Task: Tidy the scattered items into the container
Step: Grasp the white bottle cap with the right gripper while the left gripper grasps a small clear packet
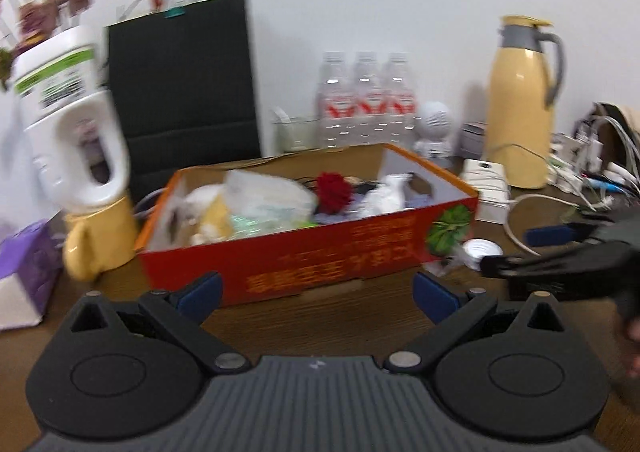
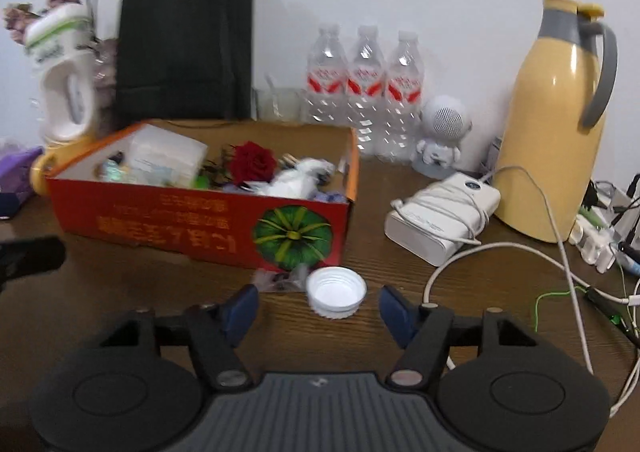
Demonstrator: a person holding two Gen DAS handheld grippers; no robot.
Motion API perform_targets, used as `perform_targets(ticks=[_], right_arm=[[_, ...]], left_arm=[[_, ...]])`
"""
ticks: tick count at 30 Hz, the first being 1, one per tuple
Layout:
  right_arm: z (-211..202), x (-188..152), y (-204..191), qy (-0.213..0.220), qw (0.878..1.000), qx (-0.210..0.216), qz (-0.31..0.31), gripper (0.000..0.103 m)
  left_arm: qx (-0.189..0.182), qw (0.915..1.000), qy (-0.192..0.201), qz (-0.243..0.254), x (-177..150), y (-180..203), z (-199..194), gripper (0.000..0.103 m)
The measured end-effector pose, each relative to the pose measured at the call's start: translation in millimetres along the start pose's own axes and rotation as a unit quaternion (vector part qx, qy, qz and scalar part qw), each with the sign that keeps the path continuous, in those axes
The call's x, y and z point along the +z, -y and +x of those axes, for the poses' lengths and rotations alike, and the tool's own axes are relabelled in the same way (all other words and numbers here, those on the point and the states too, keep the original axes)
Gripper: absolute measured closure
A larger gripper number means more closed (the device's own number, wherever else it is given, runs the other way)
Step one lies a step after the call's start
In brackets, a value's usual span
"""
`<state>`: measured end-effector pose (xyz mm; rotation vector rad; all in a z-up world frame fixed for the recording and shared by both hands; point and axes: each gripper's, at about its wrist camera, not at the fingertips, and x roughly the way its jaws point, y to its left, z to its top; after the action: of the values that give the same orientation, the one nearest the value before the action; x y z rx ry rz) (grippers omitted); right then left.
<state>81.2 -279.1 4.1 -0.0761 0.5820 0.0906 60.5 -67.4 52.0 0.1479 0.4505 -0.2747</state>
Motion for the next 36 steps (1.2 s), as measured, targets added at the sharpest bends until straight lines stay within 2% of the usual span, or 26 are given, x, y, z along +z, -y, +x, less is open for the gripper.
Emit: perform_targets(ticks=[4, 6, 9, 13, 17, 19, 22, 24, 30, 31, 33, 34, 36], right_arm=[[25.7, 3.4, 14.7, -0.015, 1.000, 0.002, 0.015, 0.038], [34.7, 4.8, 20.6, -0.021, 1.000, 0.001, 0.021, 0.039], [46.3, 5.9, 25.0, -0.035, 0.999, 0.012, 0.023, 0.041], [51.2, 5.4, 26.5, -0.039, 0.999, 0.028, 0.018, 0.064], [41.4, 7.6, 33.6, -0.036, 0.999, 0.020, 0.026, 0.064], [30.7, 9.9, 40.4, -0.022, 0.999, 0.013, 0.042, 0.064], [19.4, 12.7, 49.4, -0.003, 0.998, 0.005, 0.061, 0.064], [14.4, 12.1, 53.5, 0.005, 0.997, 0.004, 0.076, 0.064], [6.3, 10.9, 50.7, 0.029, 0.996, 0.016, 0.089, 0.064], [5.3, 10.9, 49.6, 0.032, 0.996, 0.017, 0.086, 0.064], [4.6, 11.4, 47.2, 0.033, 0.996, 0.016, 0.081, 0.064], [4.1, 11.3, 47.1, 0.034, 0.996, 0.016, 0.084, 0.064], [3.5, 10.5, 48.4, 0.035, 0.995, 0.018, 0.093, 0.064]], left_arm=[[-0.019, 0.9992, -0.019, 0.029, -0.7, 16.6, 19.6, 0.002], [-0.031, 0.9984, -0.037, 0.029, -1.4, 21.4, 32.4, 0.013], [-0.053, 0.9971, -0.052, 0.015, -1.2, 26.6, 48.3, 0.020], [-0.066, 0.9954, -0.065, 0.028, -0.4, 38.8, 66.3, 0.026], [-0.083, 0.9937, -0.068, 0.030, 3.0, 54.6, 83.7, 0.035], [-0.093, 0.9929, -0.070, 0.023, 4.9, 63.7, 91.6, 0.035], [-0.091, 0.9927, -0.075, 0.026, 6.1, 76.1, 102.8, 0.040], [-0.097, 0.9918, -0.077, 0.030, 8.3, 82.7, 109.7, 0.050], [-0.089, 0.9914, -0.094, 0.016, 14.1, 89.1, 124.7, 0.055], [-0.087, 0.9912, -0.099, 0.014, 14.4, 90.1, 127.3, 0.059], [-0.083, 0.9912, -0.102, 0.013, 14.5, 91.6, 129.7, 0.079], [-0.084, 0.9910, -0.104, 0.013, 15.2, 92.0, 129.8, 0.081], [-0.083, 0.9902, -0.113, 0.006, 16.4, 89.9, 126.6, 0.093]])
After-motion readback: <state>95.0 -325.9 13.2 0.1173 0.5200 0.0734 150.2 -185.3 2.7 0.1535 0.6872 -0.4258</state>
